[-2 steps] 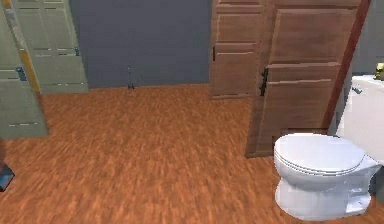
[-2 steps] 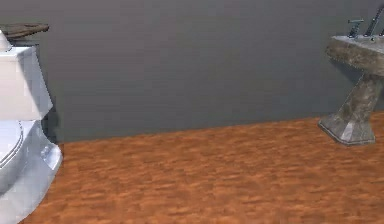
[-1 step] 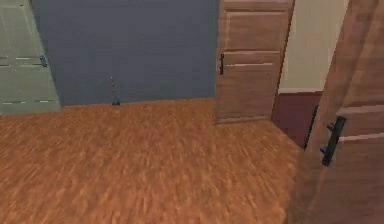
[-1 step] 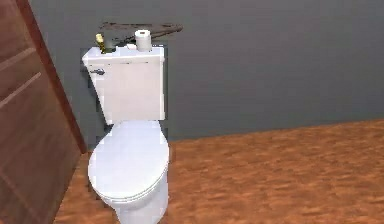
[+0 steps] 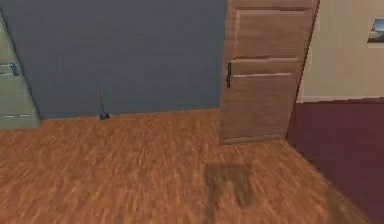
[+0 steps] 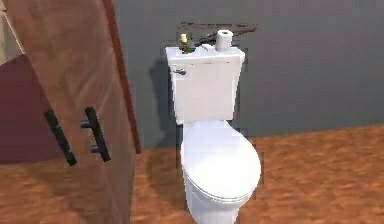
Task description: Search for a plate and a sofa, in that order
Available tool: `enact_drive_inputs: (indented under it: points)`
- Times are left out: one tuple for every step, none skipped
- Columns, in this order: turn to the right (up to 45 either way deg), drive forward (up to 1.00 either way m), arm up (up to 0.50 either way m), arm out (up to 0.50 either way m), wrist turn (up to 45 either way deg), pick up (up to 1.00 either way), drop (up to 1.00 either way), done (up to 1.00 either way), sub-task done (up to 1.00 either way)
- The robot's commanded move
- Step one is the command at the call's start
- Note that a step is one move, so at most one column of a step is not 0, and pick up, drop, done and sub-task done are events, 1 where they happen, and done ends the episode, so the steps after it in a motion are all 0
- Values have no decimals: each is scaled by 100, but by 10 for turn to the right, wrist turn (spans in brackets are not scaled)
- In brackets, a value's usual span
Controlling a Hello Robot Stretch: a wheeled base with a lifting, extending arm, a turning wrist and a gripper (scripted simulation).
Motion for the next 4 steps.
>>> enact_drive_inputs:
  points:
    - [30,0,0,0,0,0,0,0,0]
    - [0,65,0,0,0,0,0,0,0]
    - [450,0,0,0,0,0,0,0,0]
    - [90,0,0,0,0,0,0,0,0]
